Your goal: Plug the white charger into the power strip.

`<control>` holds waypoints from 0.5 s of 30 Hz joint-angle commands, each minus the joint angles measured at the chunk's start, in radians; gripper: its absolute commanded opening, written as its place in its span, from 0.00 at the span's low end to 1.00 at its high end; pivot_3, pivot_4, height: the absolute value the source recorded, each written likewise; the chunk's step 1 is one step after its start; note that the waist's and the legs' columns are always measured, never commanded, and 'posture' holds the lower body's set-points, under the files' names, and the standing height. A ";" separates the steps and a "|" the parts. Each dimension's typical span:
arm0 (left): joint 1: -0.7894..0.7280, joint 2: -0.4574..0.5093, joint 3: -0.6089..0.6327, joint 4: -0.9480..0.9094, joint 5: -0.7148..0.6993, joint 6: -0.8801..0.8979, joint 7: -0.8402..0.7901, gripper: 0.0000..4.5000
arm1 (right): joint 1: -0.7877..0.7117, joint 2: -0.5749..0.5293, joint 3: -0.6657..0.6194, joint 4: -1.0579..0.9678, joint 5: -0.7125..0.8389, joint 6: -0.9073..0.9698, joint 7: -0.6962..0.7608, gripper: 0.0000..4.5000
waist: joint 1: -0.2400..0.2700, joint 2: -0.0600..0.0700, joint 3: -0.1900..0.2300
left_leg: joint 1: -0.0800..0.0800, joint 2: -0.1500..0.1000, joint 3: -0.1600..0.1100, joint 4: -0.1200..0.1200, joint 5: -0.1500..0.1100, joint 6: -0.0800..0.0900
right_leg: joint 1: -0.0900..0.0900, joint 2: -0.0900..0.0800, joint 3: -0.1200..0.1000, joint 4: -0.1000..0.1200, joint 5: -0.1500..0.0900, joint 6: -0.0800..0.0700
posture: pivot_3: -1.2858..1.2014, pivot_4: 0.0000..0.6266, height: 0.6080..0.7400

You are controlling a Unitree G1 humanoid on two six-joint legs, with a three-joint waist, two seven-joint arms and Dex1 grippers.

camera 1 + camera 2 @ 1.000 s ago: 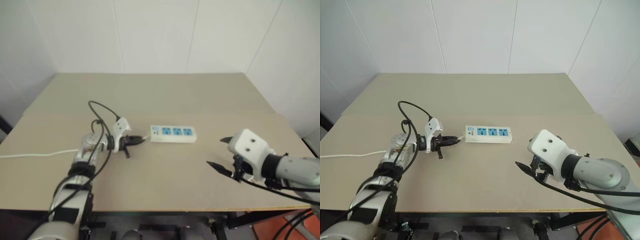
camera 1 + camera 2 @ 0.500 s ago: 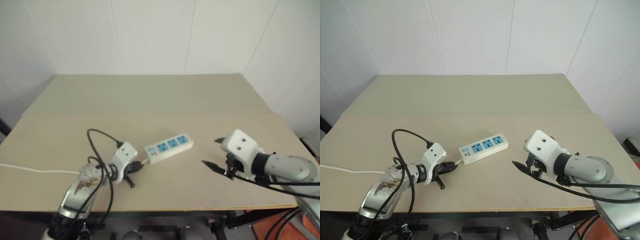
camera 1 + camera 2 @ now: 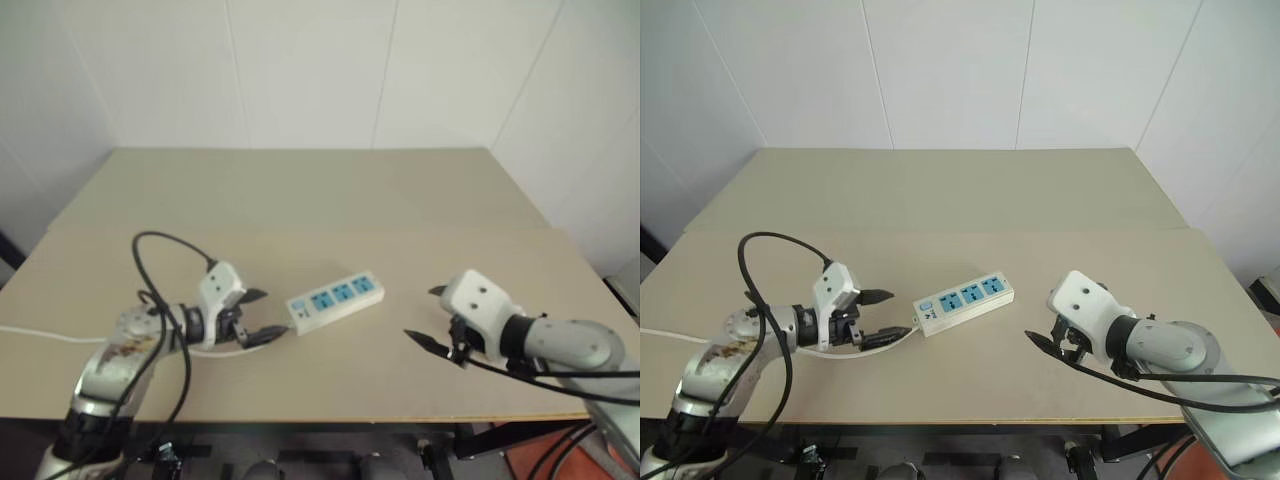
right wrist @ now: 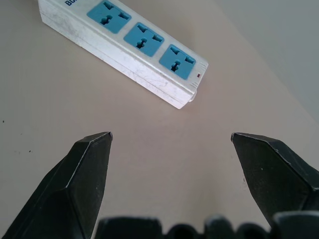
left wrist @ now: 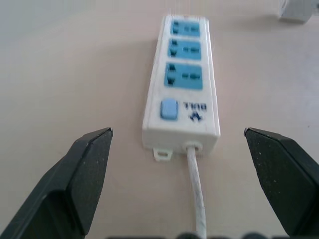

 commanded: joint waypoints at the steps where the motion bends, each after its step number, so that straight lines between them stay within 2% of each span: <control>1: -0.088 -0.051 0.027 0.147 0.033 -0.152 0.080 0.99 | 0.001 0.001 -0.049 -0.042 -0.019 -0.005 -0.015 1.00 | 0.001 0.000 0.000 | 0.000 0.000 0.000 0.001 0.000 0.000 | 0.000 0.000 0.000 0.000 0.000 0.000 | 0.52 0.24 1.00; 4: -0.152 -0.132 0.050 0.289 0.007 -0.275 0.094 0.99 | 0.008 -0.001 -0.058 -0.044 -0.022 -0.008 -0.016 1.00 | 0.001 0.000 0.000 | 0.000 0.000 0.000 0.001 0.000 0.000 | 0.001 0.000 0.000 0.000 0.001 0.001 | 0.52 0.24 1.00; 6: -0.142 -0.166 0.040 0.376 -0.003 -0.485 -0.029 0.99 | 0.006 -0.001 -0.057 -0.042 -0.027 -0.012 -0.017 1.00 | -0.001 0.000 0.000 | -0.001 0.000 0.000 0.001 0.000 0.000 | 0.000 0.000 0.000 0.000 0.001 0.000 | 0.52 0.24 1.00; 8: -0.147 -0.196 0.045 0.454 -0.050 -0.546 -0.126 0.99 | 0.001 0.000 -0.047 -0.039 -0.035 -0.015 -0.019 1.00 | -0.004 0.000 0.000 | -0.001 0.000 0.000 0.001 0.000 0.000 | -0.001 0.000 0.000 0.000 0.001 0.000 | 0.52 0.24 1.00; 11: -0.124 -0.234 0.039 0.543 -0.036 -0.732 -0.194 0.99 | 0.002 0.003 -0.027 -0.044 -0.059 -0.019 -0.026 1.00 | -0.003 0.000 0.000 | -0.001 0.000 0.000 0.001 0.000 0.000 | -0.001 0.000 0.000 0.000 0.001 0.000 | 0.52 0.24 1.00; 15: -0.080 -0.261 0.044 0.590 -0.044 -0.806 -0.207 0.99 | 0.020 0.010 -0.025 -0.062 -0.076 -0.012 -0.039 1.00 | -0.002 0.000 0.000 | 0.000 0.000 0.000 0.001 0.000 0.000 | 0.000 0.000 0.000 0.000 0.001 0.000 | 0.52 0.24 1.00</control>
